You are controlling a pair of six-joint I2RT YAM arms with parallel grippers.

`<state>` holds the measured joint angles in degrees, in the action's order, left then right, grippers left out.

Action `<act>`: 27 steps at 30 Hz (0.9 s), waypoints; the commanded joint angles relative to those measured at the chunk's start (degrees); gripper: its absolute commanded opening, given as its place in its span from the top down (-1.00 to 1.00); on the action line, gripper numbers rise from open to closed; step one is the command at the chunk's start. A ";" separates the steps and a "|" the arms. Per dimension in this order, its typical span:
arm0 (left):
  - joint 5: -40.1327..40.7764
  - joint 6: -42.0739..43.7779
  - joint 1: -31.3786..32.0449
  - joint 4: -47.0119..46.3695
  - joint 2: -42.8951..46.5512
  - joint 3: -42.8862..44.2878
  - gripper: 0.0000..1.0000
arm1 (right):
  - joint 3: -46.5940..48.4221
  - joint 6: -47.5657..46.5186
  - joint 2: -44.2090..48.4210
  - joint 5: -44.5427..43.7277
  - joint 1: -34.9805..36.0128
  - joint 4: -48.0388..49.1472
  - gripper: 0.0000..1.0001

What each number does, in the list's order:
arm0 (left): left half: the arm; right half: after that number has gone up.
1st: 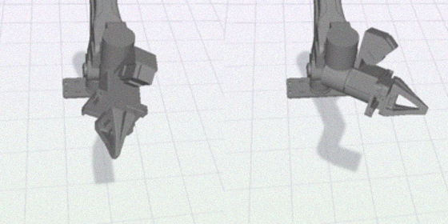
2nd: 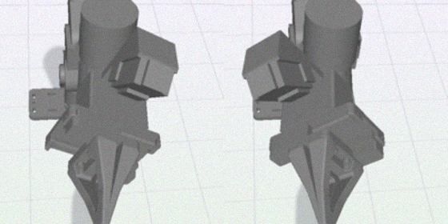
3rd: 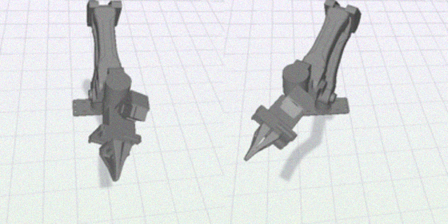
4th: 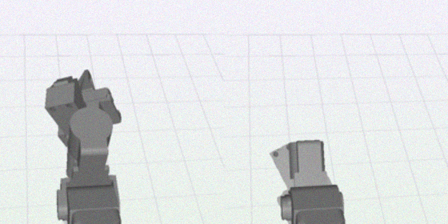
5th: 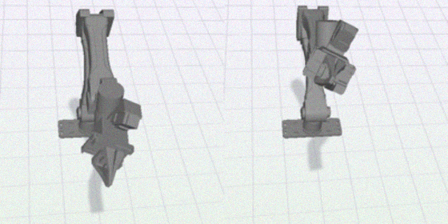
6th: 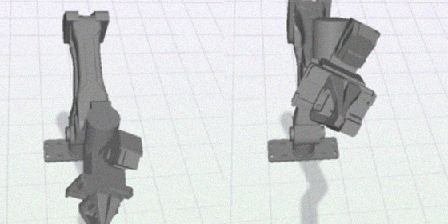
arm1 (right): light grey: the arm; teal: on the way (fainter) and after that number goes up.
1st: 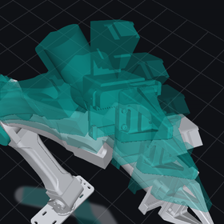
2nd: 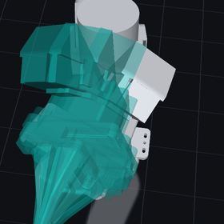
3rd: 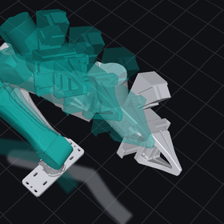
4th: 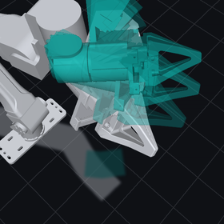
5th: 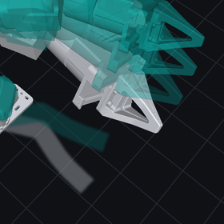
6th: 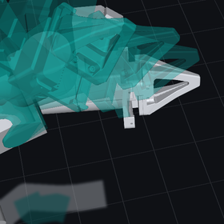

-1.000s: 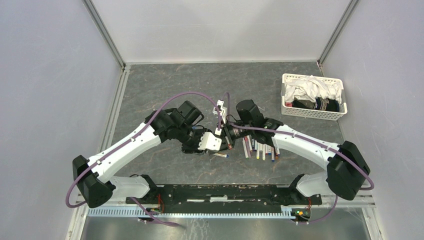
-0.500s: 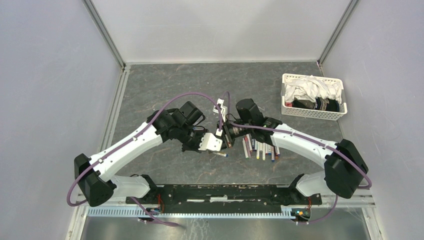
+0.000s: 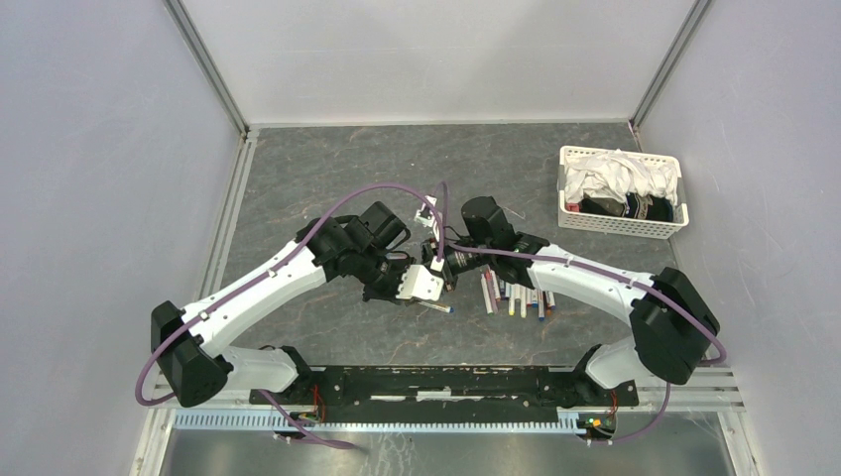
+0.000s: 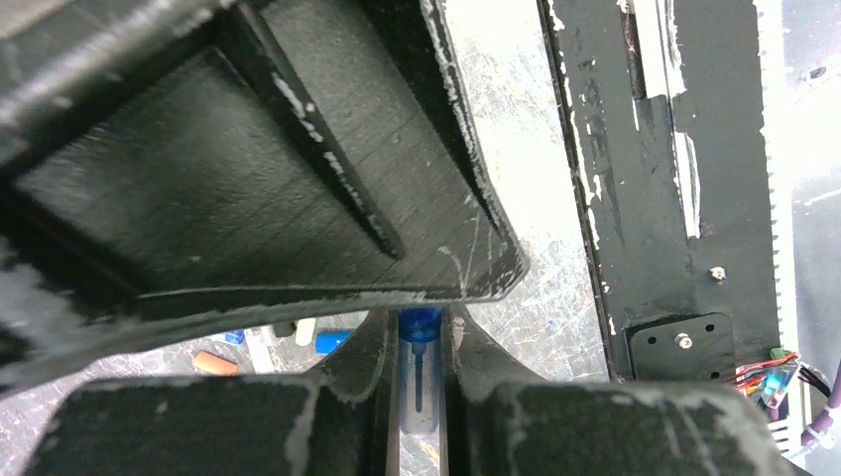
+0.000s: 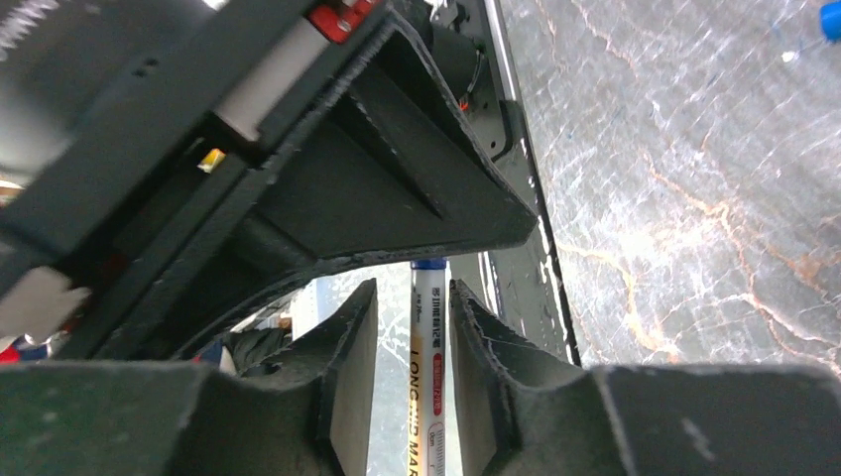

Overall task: Open the pen caps
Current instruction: Open the pen cap from the pen.

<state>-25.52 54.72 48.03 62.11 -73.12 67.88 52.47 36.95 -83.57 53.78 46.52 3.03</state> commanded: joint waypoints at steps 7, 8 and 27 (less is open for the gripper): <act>-0.11 1.32 0.22 -1.29 0.82 1.88 0.95 | 7.46 -4.65 -5.23 5.93 1.01 -7.68 0.37; -0.19 1.35 0.22 -1.31 0.81 2.03 0.95 | 8.26 -4.59 -6.05 5.98 1.19 -7.87 0.37; 4.39 -4.90 0.40 -8.24 2.43 -0.30 0.95 | 8.90 7.24 -7.41 -6.81 -1.35 9.34 1.00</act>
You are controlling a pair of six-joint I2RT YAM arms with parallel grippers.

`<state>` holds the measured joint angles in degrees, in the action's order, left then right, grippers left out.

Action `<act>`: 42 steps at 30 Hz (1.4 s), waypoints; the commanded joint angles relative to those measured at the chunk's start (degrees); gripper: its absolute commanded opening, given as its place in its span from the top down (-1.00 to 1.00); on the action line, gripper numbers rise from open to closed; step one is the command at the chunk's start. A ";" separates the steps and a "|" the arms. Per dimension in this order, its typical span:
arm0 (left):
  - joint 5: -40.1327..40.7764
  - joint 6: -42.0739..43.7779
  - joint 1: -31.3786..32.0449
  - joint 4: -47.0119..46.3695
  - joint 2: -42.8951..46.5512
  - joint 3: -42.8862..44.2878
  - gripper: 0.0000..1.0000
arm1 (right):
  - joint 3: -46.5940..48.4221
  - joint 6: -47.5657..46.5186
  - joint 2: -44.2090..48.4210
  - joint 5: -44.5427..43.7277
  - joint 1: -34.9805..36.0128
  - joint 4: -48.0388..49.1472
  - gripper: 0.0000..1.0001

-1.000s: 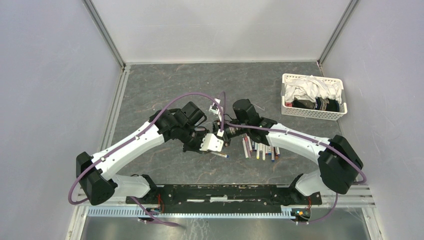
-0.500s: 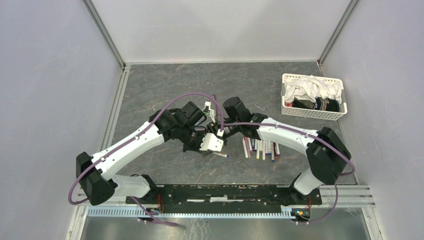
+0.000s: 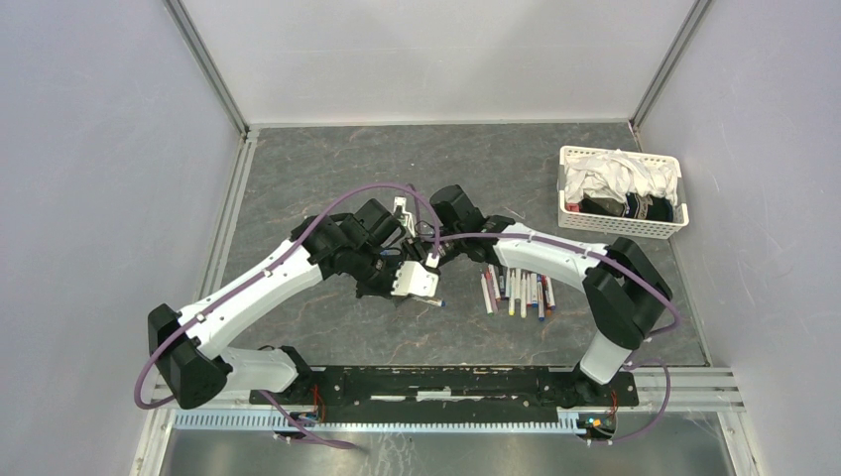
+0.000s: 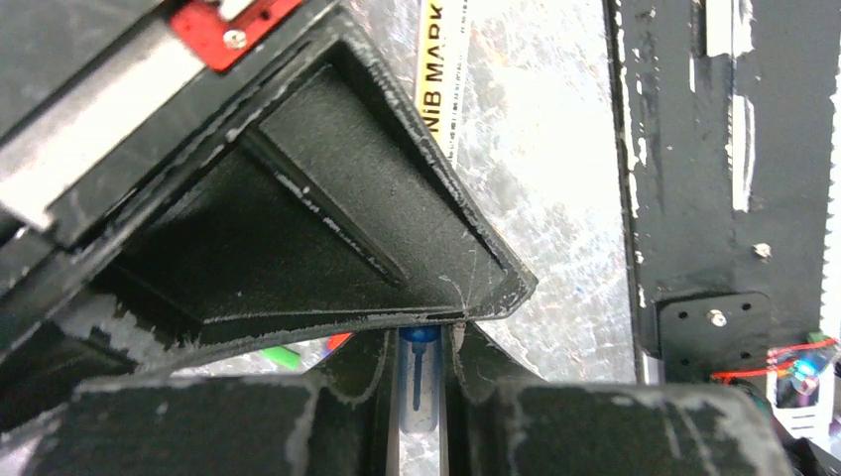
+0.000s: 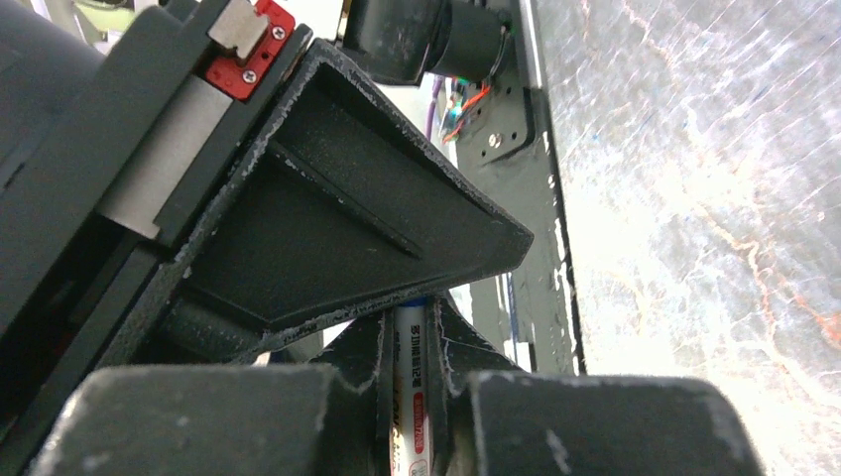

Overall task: Open the pen caps
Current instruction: Open the pen cap from the pen.

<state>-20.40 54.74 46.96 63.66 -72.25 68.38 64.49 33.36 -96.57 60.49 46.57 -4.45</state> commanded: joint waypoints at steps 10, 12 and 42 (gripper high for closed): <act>-2.75 -15.22 -2.22 -13.04 0.57 2.41 0.95 | -16.33 21.27 13.11 -24.99 -0.25 39.15 1.00; -3.87 -15.25 -3.80 -12.75 0.83 1.77 0.95 | -18.03 22.17 14.74 -25.89 -0.30 41.63 1.00; -3.19 15.33 1.24 0.02 2.60 1.83 0.95 | 3.27 16.44 -0.47 -5.47 5.41 19.83 1.00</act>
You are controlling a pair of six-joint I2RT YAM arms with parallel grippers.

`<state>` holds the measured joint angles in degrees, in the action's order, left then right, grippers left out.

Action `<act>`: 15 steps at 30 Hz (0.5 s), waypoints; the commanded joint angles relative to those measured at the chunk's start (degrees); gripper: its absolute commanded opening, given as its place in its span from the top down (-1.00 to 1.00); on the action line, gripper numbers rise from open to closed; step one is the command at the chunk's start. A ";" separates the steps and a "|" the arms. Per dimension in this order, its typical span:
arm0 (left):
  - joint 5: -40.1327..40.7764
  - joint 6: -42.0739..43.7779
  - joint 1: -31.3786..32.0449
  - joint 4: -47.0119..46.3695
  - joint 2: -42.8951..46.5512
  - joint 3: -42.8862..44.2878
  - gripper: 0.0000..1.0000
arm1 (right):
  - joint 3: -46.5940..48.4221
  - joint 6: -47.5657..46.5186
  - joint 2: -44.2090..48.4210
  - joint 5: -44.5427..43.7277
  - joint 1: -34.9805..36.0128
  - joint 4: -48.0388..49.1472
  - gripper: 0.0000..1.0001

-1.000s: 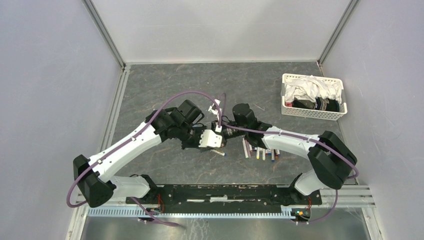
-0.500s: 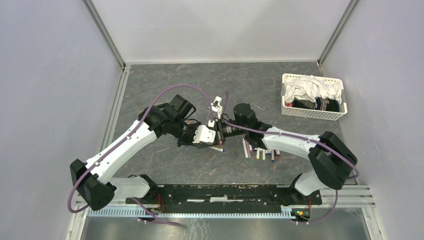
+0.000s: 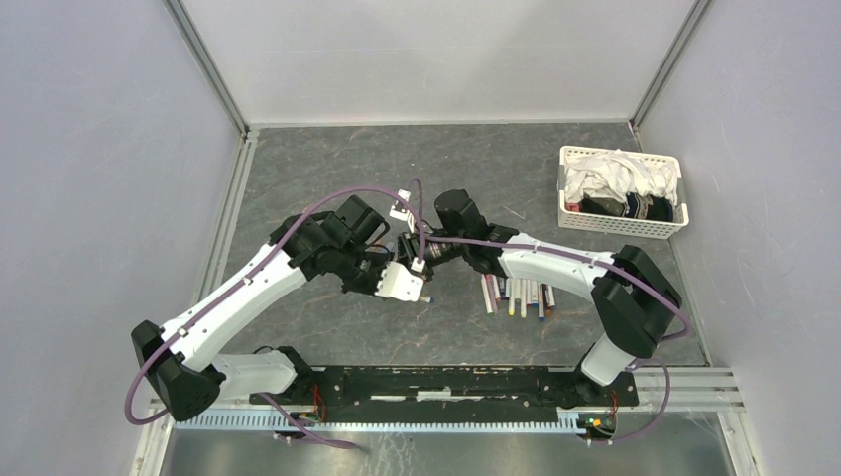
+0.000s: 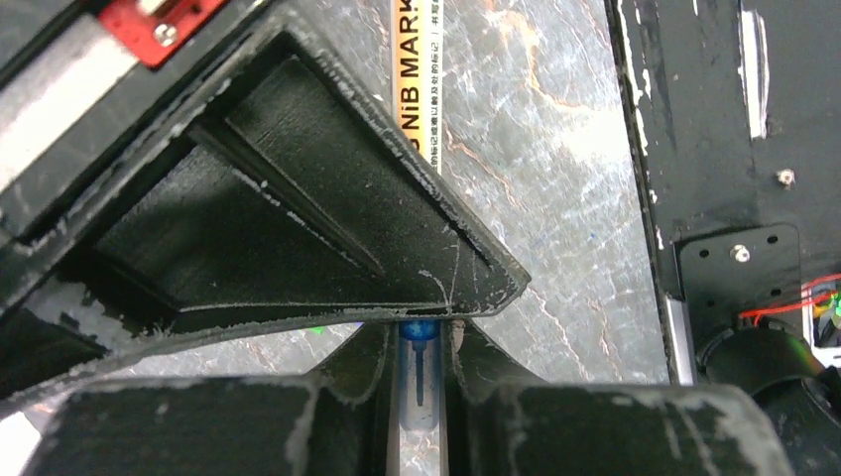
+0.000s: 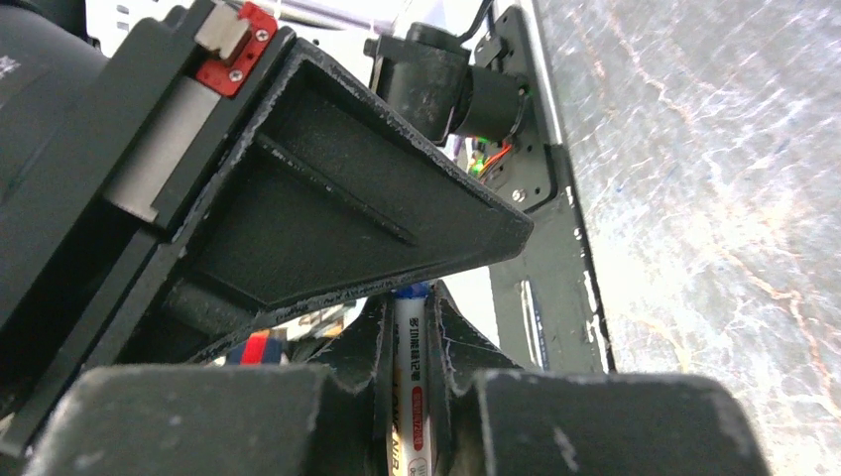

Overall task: Open the pen caps
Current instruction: Open the pen cap from the pen.

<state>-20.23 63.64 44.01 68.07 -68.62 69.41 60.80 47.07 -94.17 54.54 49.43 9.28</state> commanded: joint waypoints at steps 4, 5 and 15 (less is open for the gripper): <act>10.63 20.07 -6.23 4.09 1.23 1.59 0.95 | -3.52 -22.73 8.71 -4.95 6.42 -29.53 1.00; 10.87 35.59 -26.38 2.98 4.62 -2.05 0.95 | -26.29 -13.92 23.78 -6.05 8.08 -20.74 1.00; 5.85 38.90 -16.94 -1.78 10.85 -9.22 0.95 | -28.98 -17.36 34.03 -5.06 3.00 -26.87 1.00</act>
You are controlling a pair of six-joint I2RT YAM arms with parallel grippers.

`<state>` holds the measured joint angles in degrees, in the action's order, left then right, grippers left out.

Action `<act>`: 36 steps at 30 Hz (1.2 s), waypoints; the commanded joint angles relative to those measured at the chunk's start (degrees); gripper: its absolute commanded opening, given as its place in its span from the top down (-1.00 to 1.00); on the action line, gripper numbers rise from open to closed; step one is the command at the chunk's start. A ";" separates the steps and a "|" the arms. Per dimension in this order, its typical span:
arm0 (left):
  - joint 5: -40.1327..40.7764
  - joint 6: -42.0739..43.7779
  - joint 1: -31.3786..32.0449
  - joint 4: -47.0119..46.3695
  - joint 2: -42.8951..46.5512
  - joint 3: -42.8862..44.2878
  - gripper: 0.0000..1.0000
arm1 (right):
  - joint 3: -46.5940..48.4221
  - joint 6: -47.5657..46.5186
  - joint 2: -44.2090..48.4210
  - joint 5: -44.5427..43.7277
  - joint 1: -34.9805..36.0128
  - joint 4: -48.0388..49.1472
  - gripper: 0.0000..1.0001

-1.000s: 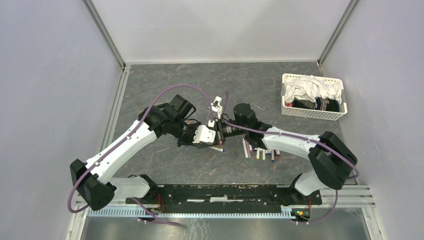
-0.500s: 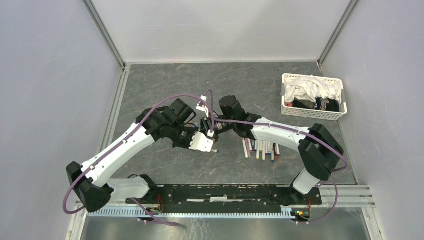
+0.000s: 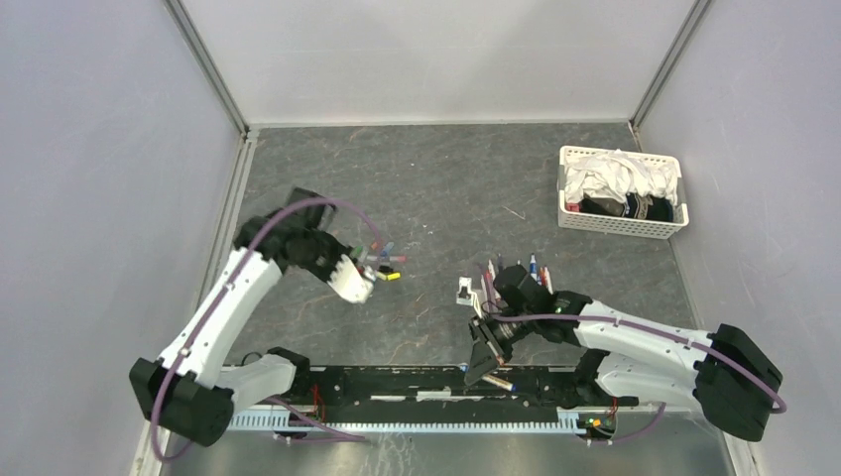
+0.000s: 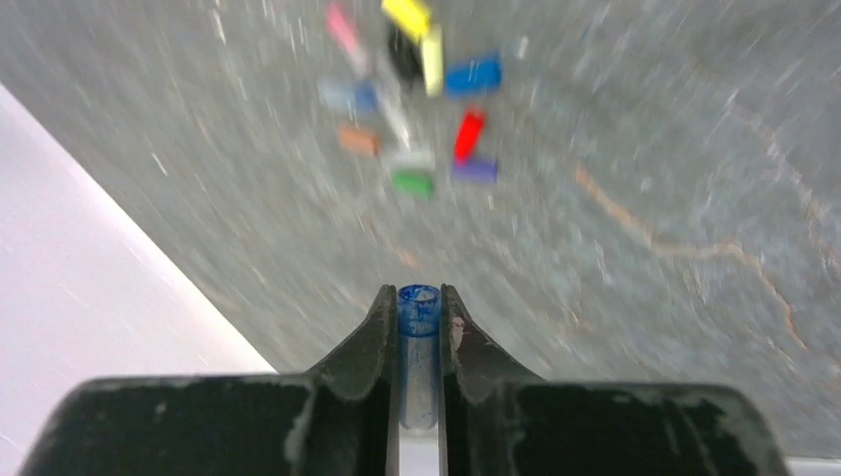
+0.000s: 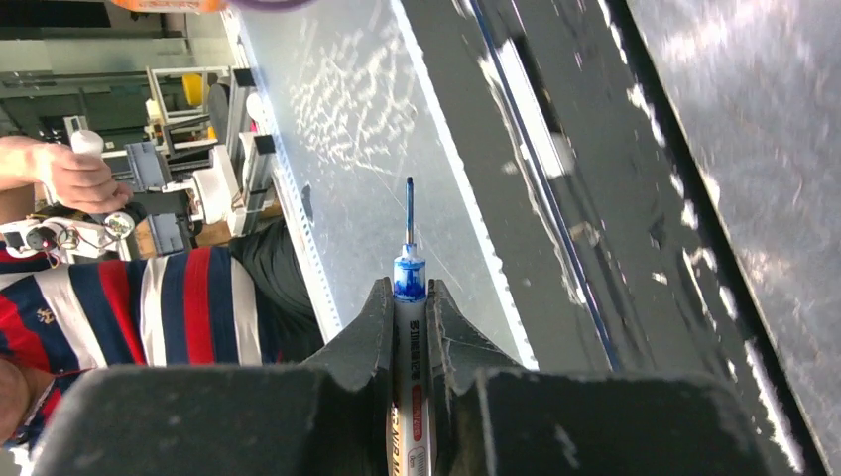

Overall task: Open the pen caps
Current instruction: Open the pen cap from the pen, then place the pen cap at the center of the board.

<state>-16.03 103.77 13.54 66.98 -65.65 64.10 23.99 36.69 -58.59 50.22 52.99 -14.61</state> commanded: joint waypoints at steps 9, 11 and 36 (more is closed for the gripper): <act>-0.05 -22.23 22.85 -3.23 1.86 -0.97 0.95 | 19.61 -15.00 -9.09 -3.43 -4.52 -8.07 1.00; -1.14 -27.66 22.85 -3.66 -1.92 1.28 0.95 | 20.10 -16.00 -9.26 -5.18 -6.86 -8.76 1.00; -2.04 -65.43 13.62 -28.68 -36.64 7.36 0.66 | 12.60 -13.77 -9.91 -55.24 -25.08 1.75 1.00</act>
<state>-16.62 44.47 26.85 44.53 -101.62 71.42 38.70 20.29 -66.85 2.87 28.29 -19.38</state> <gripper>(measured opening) 0.166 0.128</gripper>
